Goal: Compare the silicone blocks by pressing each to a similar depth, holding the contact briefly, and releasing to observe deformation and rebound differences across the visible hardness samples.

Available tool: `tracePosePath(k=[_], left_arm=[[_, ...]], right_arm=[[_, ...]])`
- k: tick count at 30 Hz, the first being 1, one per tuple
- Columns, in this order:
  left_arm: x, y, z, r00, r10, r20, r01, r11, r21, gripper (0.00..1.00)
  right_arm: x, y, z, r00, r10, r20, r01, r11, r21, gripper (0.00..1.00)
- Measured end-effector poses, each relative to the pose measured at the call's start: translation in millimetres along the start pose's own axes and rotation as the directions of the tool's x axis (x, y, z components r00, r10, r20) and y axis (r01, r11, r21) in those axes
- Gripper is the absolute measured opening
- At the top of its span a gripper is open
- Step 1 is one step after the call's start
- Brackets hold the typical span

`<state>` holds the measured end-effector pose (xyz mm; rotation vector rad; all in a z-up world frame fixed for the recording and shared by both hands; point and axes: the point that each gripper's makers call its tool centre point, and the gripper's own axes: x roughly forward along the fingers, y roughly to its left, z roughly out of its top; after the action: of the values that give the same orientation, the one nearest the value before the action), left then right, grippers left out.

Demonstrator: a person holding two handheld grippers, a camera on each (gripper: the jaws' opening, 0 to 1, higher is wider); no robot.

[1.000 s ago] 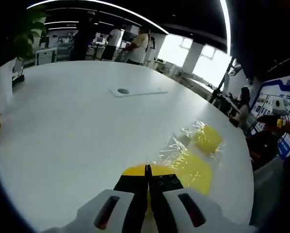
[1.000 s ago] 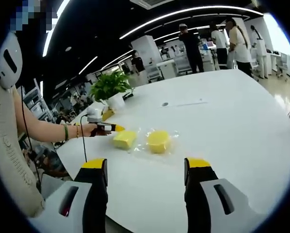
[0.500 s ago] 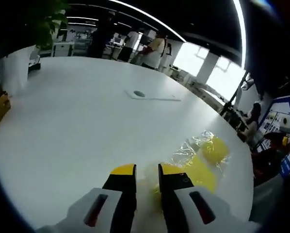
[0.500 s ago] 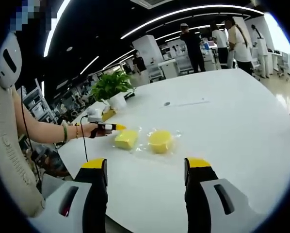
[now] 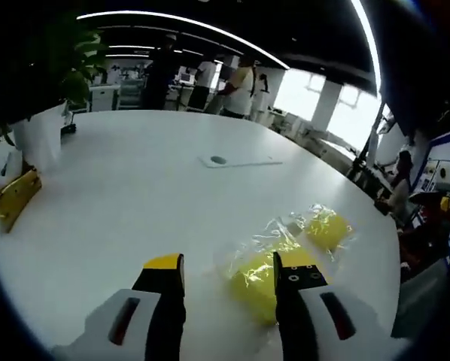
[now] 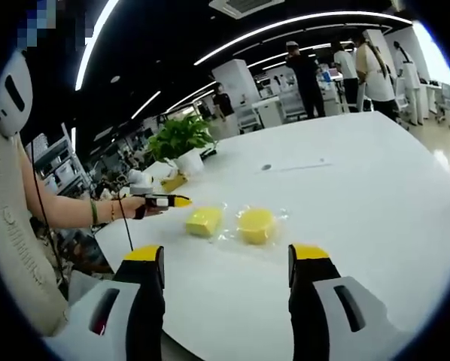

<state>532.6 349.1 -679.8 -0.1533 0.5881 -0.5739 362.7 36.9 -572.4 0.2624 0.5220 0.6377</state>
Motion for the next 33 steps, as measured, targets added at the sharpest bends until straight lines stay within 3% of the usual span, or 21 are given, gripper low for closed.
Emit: tracePosePath(k=[12, 24, 30, 33], left_arm=[[-50.6, -60.9, 12.2, 0.996, -0.031, 0.078, 0.028, 0.999, 0.042, 0.52], [-98.2, -113.9, 9.1, 0.989, -0.039, 0.140, 0.038, 0.999, 0.009, 0.53], [-122.1, -142.8, 12.9, 0.981, -0.040, 0.192, 0.040, 0.999, 0.008, 0.59], [-135.2, -162.9, 15.5, 0.976, -0.058, 0.209, 0.044, 0.996, 0.072, 0.64]], right_arm=[[-7.1, 11.4, 8.2, 0.999, 0.044, 0.032, -0.043, 0.998, -0.038, 0.62], [-16.4, 21.1, 11.6, 0.994, 0.091, 0.068, -0.086, 0.994, -0.070, 0.63], [-24.3, 24.8, 10.2, 0.991, 0.102, 0.084, -0.096, 0.992, -0.081, 0.67], [-31.3, 26.1, 10.1, 0.989, 0.112, 0.099, -0.103, 0.991, -0.088, 0.68]])
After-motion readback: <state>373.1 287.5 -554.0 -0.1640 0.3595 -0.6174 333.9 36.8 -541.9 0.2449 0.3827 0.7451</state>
